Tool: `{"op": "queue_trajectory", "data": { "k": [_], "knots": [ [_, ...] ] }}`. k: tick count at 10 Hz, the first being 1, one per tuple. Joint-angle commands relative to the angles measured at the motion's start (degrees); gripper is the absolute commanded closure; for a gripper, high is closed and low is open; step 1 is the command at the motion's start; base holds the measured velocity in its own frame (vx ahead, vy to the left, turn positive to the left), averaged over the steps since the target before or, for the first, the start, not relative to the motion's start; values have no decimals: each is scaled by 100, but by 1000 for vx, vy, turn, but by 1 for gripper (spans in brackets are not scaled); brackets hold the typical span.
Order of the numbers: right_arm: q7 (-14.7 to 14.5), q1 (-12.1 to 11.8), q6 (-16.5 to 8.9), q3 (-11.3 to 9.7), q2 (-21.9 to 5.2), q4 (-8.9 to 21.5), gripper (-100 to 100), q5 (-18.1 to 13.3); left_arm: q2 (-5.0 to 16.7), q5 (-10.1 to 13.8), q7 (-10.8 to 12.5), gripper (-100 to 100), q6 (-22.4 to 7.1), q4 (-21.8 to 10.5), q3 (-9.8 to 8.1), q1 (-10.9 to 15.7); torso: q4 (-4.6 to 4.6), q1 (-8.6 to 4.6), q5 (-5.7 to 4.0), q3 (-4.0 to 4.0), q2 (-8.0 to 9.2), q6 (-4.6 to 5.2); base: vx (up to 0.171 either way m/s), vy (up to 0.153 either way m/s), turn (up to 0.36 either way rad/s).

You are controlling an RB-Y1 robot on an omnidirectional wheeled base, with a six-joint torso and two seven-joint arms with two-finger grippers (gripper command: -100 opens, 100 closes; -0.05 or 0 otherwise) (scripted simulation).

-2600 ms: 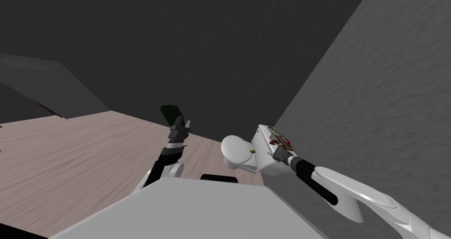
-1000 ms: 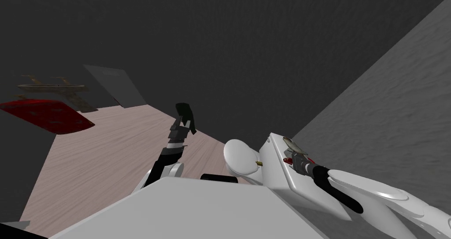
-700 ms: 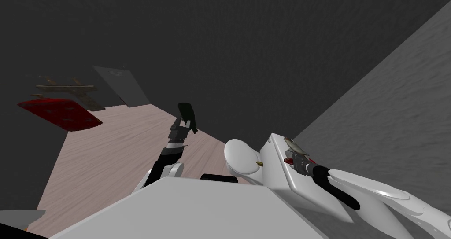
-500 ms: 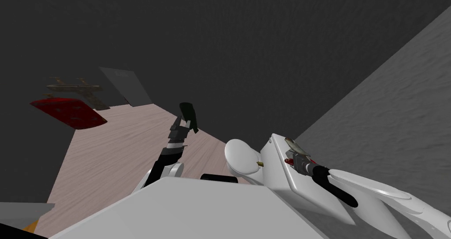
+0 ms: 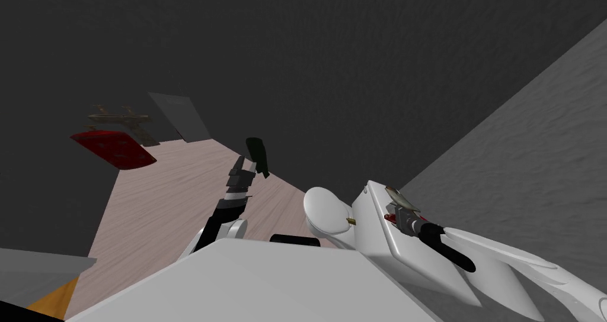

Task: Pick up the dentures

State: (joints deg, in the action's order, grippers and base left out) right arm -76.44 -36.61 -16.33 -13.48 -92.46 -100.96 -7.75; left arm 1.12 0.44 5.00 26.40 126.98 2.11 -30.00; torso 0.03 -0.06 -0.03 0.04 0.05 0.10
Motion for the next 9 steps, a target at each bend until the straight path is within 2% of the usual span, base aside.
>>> {"op": "queue_trajectory", "data": {
  "k": [1, 2, 3, 8, 9],
  "knots": [
    [-286, 55, -13, 29, 104, 70, -100, 286, 0, 0, 0, 0, 0, 0, 0, 0, 0, 0, 0, 0, 0, 0, -25, 2, 109],
    [-395, 55, -13, 29, 104, 70, -100, 345, 0, 0, 0, 0, 0, 0, 0, 1, 0, 1, 0, 0, 1, -4, -28, -3, 57],
    [-585, 117, -22, 49, 204, 142, -100, 569, 0, 0, 0, 0, 0, 0, 0, 0, 0, 0, 0, 1, 2, 0, -38, -7, 99],
    [-1396, 240, -42, 91, 403, 287, -100, 1306, 0, 0, 0, 0, 0, 0, 0, 1, 1, 0, 0, 3, 6, -3, -37, -4, 73],
    [-1277, 245, -38, 77, 395, 283, -100, 1217, 0, 0, 0, 0, 0, 0, 0, 0, 1, 0, 0, 3, 4, 0, -12, -2, 3]
  ]
}}
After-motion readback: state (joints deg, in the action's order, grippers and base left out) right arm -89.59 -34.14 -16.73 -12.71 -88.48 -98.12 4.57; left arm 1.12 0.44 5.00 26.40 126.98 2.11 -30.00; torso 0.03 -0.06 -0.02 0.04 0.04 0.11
